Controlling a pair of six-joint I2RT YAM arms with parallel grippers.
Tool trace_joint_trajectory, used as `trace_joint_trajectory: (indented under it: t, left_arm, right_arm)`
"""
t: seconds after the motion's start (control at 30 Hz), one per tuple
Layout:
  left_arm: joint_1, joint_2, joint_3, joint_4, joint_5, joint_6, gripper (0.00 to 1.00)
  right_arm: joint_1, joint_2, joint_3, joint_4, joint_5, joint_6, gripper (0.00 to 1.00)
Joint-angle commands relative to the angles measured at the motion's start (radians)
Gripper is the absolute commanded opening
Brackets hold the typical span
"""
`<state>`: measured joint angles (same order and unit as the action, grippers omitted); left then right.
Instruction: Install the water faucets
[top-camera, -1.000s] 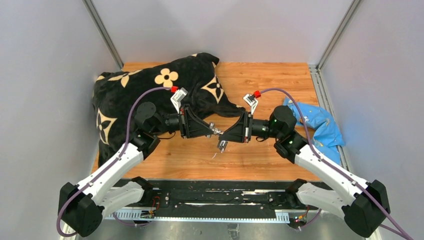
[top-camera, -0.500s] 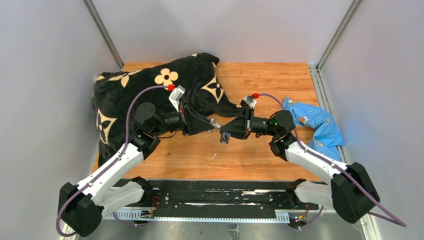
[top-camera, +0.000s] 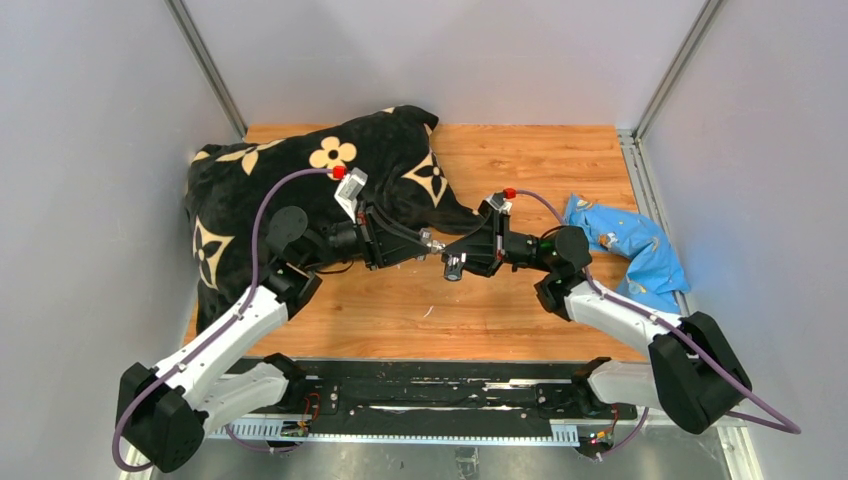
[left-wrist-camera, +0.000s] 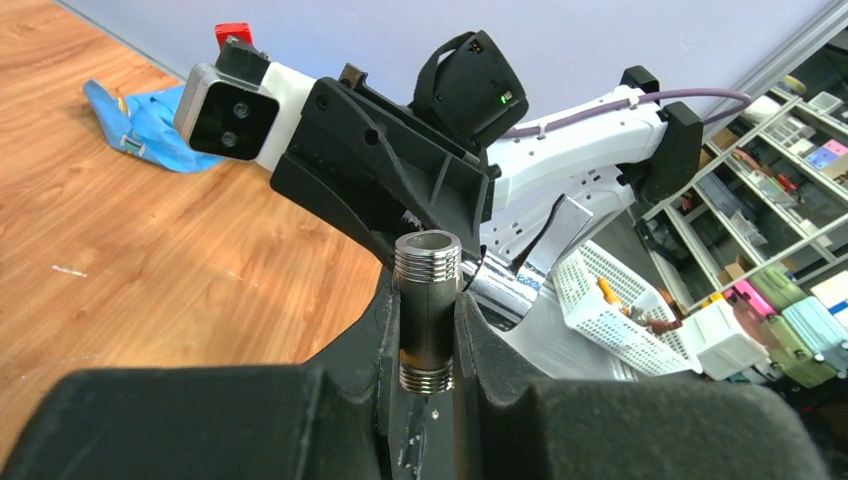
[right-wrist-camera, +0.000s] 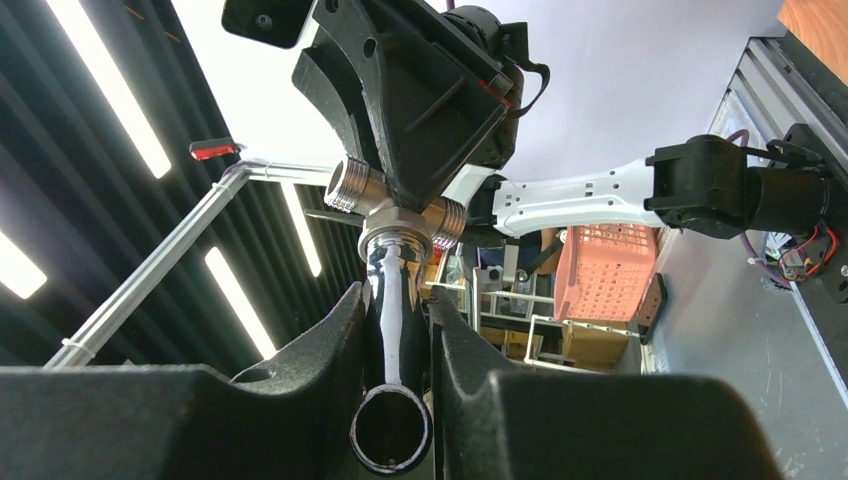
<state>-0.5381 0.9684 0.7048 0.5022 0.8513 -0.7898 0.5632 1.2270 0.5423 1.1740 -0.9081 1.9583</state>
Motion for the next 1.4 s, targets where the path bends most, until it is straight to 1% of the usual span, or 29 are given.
trace_joint_trajectory:
  t: [0.0, 0.07, 0.13, 0.17, 0.27, 0.37, 0.53, 0.6, 0.63, 0.67, 0.73, 0.8, 0.97, 1.03, 1.37]
  left_arm:
    - [-0.022, 0.053, -0.007, -0.014, 0.081, 0.009, 0.16]
    - [-0.022, 0.063, -0.002, -0.014, 0.086, 0.003, 0.19]
    - [-0.022, 0.067, 0.001, -0.013, 0.088, 0.0, 0.25]
    - [-0.022, 0.068, 0.002, -0.015, 0.086, -0.004, 0.3]
    - [-0.022, 0.075, 0.007, -0.025, 0.09, -0.007, 0.37]
    - [-0.022, 0.083, 0.009, -0.03, 0.099, -0.012, 0.39]
    - [-0.022, 0.091, 0.01, -0.035, 0.1, -0.019, 0.4]
    - [-0.021, 0.087, 0.017, -0.057, 0.09, -0.009, 0.52]
    - [-0.02, 0.084, 0.023, -0.075, 0.087, 0.002, 0.56]
    - [-0.02, 0.081, 0.028, -0.09, 0.085, 0.013, 0.6]
    - [-0.017, 0.075, 0.044, -0.132, 0.078, 0.041, 0.63]
    - [-0.01, 0.068, 0.057, -0.166, 0.069, 0.058, 0.7]
    - [0.008, 0.065, 0.094, -0.196, 0.055, 0.071, 0.74]
    - [0.012, 0.069, 0.117, -0.218, 0.047, 0.069, 0.79]
    - [0.012, 0.088, 0.185, -0.218, 0.062, 0.049, 0.79]
  right_arm:
    - [-0.008, -0.01, 0.011, 0.103, 0.119, 0.084, 0.01]
    - [-0.009, -0.008, 0.015, 0.101, 0.116, 0.08, 0.01]
    - [-0.008, -0.005, 0.023, 0.098, 0.113, 0.074, 0.0]
    - [-0.008, -0.004, 0.028, 0.097, 0.11, 0.072, 0.01]
    - [-0.008, 0.002, 0.031, 0.12, 0.114, 0.078, 0.0]
    - [-0.01, 0.013, 0.026, 0.147, 0.112, 0.091, 0.01]
    - [-0.009, 0.006, 0.022, 0.137, 0.108, 0.076, 0.01]
    - [-0.01, -0.004, 0.021, 0.115, 0.104, 0.067, 0.01]
    - [-0.01, -0.007, 0.019, 0.109, 0.103, 0.063, 0.01]
    - [-0.011, -0.01, 0.018, 0.104, 0.102, 0.061, 0.01]
    - [-0.01, -0.011, 0.019, 0.099, 0.098, 0.056, 0.01]
    - [-0.011, -0.012, 0.02, 0.094, 0.098, 0.053, 0.01]
    - [-0.01, -0.022, 0.02, 0.085, 0.092, 0.038, 0.01]
    - [-0.01, -0.029, 0.016, 0.072, 0.092, 0.029, 0.01]
    - [-0.01, -0.032, 0.015, 0.064, 0.09, 0.018, 0.0]
